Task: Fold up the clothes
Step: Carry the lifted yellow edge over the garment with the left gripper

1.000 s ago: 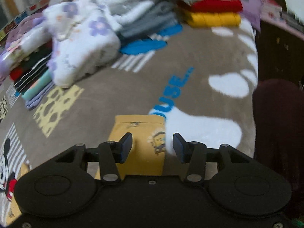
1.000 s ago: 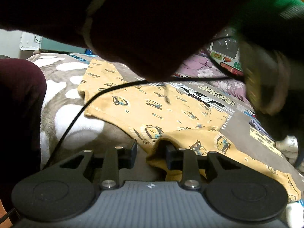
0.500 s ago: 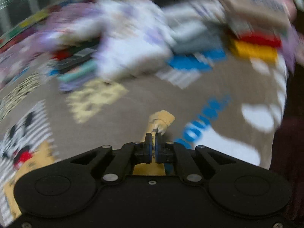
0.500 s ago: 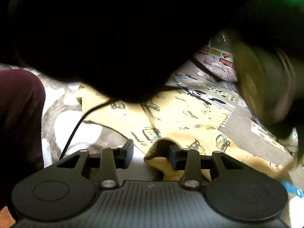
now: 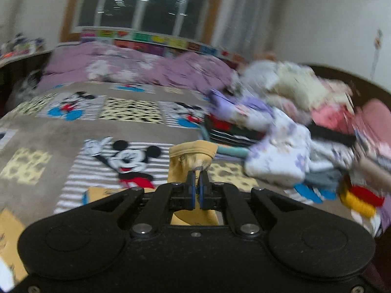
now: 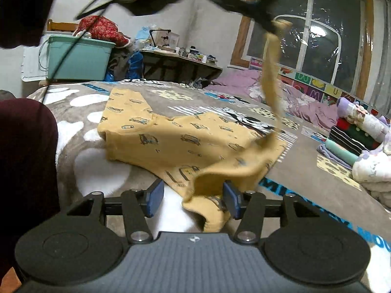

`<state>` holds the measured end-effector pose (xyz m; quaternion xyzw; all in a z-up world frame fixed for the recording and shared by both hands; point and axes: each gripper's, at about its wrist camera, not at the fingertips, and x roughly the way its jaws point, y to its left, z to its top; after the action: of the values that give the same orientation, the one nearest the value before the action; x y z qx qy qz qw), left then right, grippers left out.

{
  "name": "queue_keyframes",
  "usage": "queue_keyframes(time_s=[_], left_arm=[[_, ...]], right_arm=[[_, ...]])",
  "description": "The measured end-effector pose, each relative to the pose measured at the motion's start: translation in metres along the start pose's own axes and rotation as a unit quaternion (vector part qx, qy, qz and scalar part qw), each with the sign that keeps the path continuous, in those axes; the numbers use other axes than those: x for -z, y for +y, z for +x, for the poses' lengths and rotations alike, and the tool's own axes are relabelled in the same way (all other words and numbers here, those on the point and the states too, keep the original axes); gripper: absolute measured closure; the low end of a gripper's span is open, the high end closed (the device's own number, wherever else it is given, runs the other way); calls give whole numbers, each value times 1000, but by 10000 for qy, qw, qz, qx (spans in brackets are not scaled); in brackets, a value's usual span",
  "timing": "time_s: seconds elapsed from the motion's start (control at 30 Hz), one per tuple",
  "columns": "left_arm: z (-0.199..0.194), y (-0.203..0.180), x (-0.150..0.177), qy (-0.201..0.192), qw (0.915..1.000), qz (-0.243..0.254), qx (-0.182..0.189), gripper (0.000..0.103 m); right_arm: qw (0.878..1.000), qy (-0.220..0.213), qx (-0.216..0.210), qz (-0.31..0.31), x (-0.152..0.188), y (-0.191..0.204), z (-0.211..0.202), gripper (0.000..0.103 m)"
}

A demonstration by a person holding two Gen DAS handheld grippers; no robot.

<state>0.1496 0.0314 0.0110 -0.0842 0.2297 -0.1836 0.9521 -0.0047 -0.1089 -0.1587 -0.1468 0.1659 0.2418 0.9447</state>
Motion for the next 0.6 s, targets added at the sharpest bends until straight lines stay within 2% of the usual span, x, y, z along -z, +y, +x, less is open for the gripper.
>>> queue_keyframes(time_s=[0.13, 0.3, 0.43, 0.5, 0.6], left_arm=[[-15, 37, 11, -124, 9986, -499, -151, 101], [-22, 78, 31, -194, 9937, -1070, -264, 102], [-27, 109, 51, -299, 9865, -1599, -172, 102], [-30, 124, 62, -351, 9818, -1861, -125, 102], [-33, 147, 77, -428, 9733, -2253, -56, 102]], right_arm=[[9999, 27, 122, 51, 3, -3, -6, 44], [9997, -59, 215, -90, 6, -1, -6, 45], [9991, -94, 155, -385, 9, 6, -6, 53], [9984, -7, 155, -550, 11, 10, -4, 54], [9987, 160, 139, -473, 14, 7, -1, 53]])
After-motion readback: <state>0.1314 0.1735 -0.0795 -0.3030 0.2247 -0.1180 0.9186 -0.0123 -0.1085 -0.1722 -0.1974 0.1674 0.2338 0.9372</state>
